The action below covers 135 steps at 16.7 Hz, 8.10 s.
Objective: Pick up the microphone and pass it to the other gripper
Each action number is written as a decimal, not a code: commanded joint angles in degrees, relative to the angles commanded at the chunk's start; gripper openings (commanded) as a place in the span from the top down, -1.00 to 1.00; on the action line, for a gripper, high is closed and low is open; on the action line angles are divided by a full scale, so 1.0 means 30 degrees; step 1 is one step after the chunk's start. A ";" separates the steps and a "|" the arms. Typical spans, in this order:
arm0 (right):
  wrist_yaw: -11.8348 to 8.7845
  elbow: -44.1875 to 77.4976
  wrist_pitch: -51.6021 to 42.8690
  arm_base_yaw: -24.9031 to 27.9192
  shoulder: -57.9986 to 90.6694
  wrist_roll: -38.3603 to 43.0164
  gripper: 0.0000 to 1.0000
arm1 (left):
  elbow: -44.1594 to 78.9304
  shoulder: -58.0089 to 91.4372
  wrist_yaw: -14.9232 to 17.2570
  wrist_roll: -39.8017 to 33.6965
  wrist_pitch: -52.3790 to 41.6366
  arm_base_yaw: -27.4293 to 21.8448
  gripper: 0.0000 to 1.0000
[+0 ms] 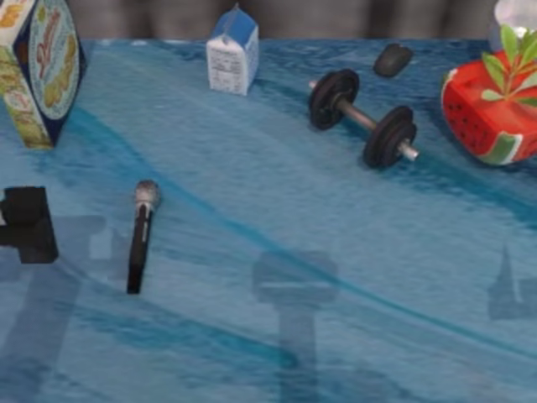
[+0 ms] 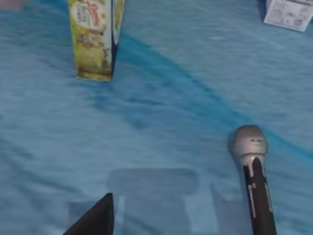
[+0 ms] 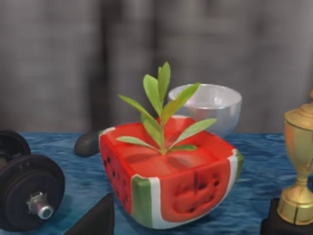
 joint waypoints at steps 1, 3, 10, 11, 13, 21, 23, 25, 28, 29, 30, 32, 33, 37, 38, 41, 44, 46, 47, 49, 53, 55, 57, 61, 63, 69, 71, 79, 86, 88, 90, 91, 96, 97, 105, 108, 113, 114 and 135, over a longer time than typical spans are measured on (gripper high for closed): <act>0.0000 0.0000 0.0000 0.0000 0.0000 0.0000 -1.00 | 0.1278 0.2092 -0.0029 -0.0282 -0.0970 -0.0315 -1.00; 0.0000 0.0000 0.0000 0.0000 0.0000 0.0000 -1.00 | 0.3824 0.6296 -0.0081 -0.0848 -0.2926 -0.0953 -1.00; 0.0000 0.0000 0.0000 0.0000 0.0000 0.0000 -1.00 | 1.1755 1.8129 -0.0170 -0.2620 -0.8746 -0.2927 -1.00; 0.0000 0.0000 0.0000 0.0000 0.0000 0.0000 -1.00 | 1.2650 1.9269 -0.0172 -0.2815 -0.9327 -0.3141 -1.00; 0.0000 0.0000 0.0000 0.0000 0.0000 0.0000 -1.00 | 1.4161 2.1180 -0.0177 -0.3137 -1.0249 -0.3487 -1.00; 0.0000 0.0000 0.0000 0.0000 0.0000 0.0000 -1.00 | 1.5543 2.2914 -0.0173 -0.3413 -1.1005 -0.3706 -1.00; 0.0000 0.0000 0.0000 0.0000 0.0000 0.0000 -1.00 | 1.5388 2.3120 -0.0171 -0.3382 -1.0698 -0.3723 -1.00; 0.0000 0.0000 0.0000 0.0000 0.0000 0.0000 -1.00 | 1.4925 2.3783 -0.0166 -0.3339 -0.9619 -0.3730 -1.00; 0.0000 0.0000 0.0000 0.0000 0.0000 0.0000 -1.00 | 1.3929 2.5276 -0.0153 -0.3297 -0.6940 -0.3703 -1.00; 0.0000 0.0000 0.0000 0.0000 0.0000 0.0000 -1.00 | 1.3581 2.5770 -0.0149 -0.3281 -0.6043 -0.3694 -1.00; 0.0000 0.0000 0.0000 0.0000 0.0000 0.0000 -1.00 | 1.3275 2.6217 -0.0145 -0.3265 -0.5308 -0.3687 -1.00; 0.0000 0.0000 0.0000 0.0000 0.0000 0.0000 -1.00 | 1.2898 2.6824 -0.0139 -0.3250 -0.4457 -0.3679 -1.00; 0.0000 0.0000 0.0000 0.0000 0.0000 0.0000 -1.00 | 1.2843 2.6922 -0.0138 -0.3248 -0.4336 -0.3678 -1.00; 0.0000 0.0000 0.0000 0.0000 0.0000 0.0000 -1.00 | 1.2843 2.6922 -0.0138 -0.3248 -0.4336 -0.3678 -0.85; 0.0000 0.0000 0.0000 0.0000 0.0000 0.0000 -1.00 | 1.2843 2.6922 -0.0138 -0.3248 -0.4336 -0.3678 -0.70; 0.0000 0.0000 0.0000 0.0000 0.0000 0.0000 -1.00 | 1.2843 2.6922 -0.0138 -0.3248 -0.4336 -0.3678 -0.25; 0.0000 0.0000 0.0000 0.0000 0.0000 0.0000 -1.00 | 1.2843 2.6922 -0.0138 -0.3248 -0.4336 -0.3678 0.21; 0.0000 0.0000 0.0000 0.0000 0.0000 0.0000 -1.00 | 1.2843 2.6922 -0.0138 -0.3248 -0.4336 -0.3678 0.51; 0.0000 0.0000 0.0000 0.0000 0.0000 0.0000 -1.00 | 1.2843 2.6922 -0.0138 -0.3248 -0.4336 -0.3678 0.66; 0.0000 0.0000 0.0000 0.0000 0.0000 0.0000 -1.00 | 1.2843 2.6922 -0.0138 -0.3248 -0.4336 -0.3678 0.96; 0.0000 0.0000 0.0000 0.0000 0.0000 0.0000 -1.00 | 1.2843 2.6922 -0.0138 -0.3248 -0.4336 -0.3678 1.00; 0.0000 0.0000 0.0000 0.0000 0.0000 0.0000 -1.00 | 1.2843 2.6922 -0.0138 -0.3248 -0.4336 -0.3678 1.00; 0.0000 0.0000 0.0000 0.0000 0.0000 0.0000 -1.00 | 1.2843 2.6922 -0.0138 -0.3248 -0.4336 -0.3678 1.00; 0.0000 0.0000 0.0000 0.0000 0.0000 0.0000 -1.00 | 1.3155 2.5711 -0.0184 -0.2854 -0.4264 -0.3690 1.00; 0.0000 0.0000 0.0000 0.0000 0.0000 0.0000 -1.00 | 1.2883 2.5487 0.0425 -0.2556 -0.2912 -0.3672 1.00; 0.0000 0.0000 0.0000 0.0000 0.0000 0.0000 -1.00 | 1.0879 2.3935 0.3640 -0.1039 0.5137 -0.3396 1.00; 0.0000 0.0000 0.0000 0.0000 0.0000 0.0000 -1.00 | 0.9879 2.3180 0.4985 -0.0404 0.8777 -0.3264 1.00; 0.0000 0.0000 0.0000 0.0000 0.0000 0.0000 -1.00 | 0.6357 1.9687 0.9710 0.1939 2.1057 -0.2726 1.00; 0.0000 0.0000 0.0000 0.0000 0.0000 0.0000 -1.00 | 0.5704 1.8663 1.0599 0.2463 2.2952 -0.2590 1.00; 0.0000 0.0000 0.0000 0.0000 0.0000 0.0000 -1.00 | 0.5793 1.8707 1.0498 0.2471 2.2902 -0.2751 1.00; 0.0000 0.0000 0.0000 0.0000 0.0000 0.0000 -1.00 | 0.5776 1.8437 0.9792 0.2477 2.2822 -0.3441 1.00; 0.0000 0.0000 0.0000 0.0000 0.0000 0.0000 -1.00 | 0.5758 1.8209 0.9175 0.2479 2.2751 -0.4028 1.00; 0.0000 0.0000 0.0000 0.0000 0.0000 0.0000 -1.00 | 0.5580 1.6673 0.4871 0.2407 2.2214 -0.8000 1.00; 0.0000 0.0000 0.0000 0.0000 0.0000 0.0000 -1.00 | 0.5561 1.6378 0.4129 0.2392 2.2130 -0.8716 1.00; 0.0000 0.0000 0.0000 0.0000 0.0000 0.0000 -1.00 | 0.5586 1.5915 0.3134 0.2386 2.2030 -0.9706 1.00; 0.0000 0.0000 0.0000 0.0000 0.0000 0.0000 -1.00 | 0.5554 1.5877 0.3103 0.2380 2.2021 -0.9742 1.00; -0.0493 0.0977 0.0494 0.0753 0.1278 -0.0062 -1.00 | 0.5554 1.5877 0.3103 0.2380 2.2021 -0.9742 1.00; -0.0766 0.1565 0.0795 0.1181 0.2115 -0.0092 -1.00 | 0.5554 1.5877 0.3103 0.2380 2.2021 -0.9742 1.00; -0.6303 1.4741 0.8030 0.9940 2.2887 -0.0543 -1.00 | 0.5554 1.5877 0.3103 0.2380 2.2021 -0.9742 1.00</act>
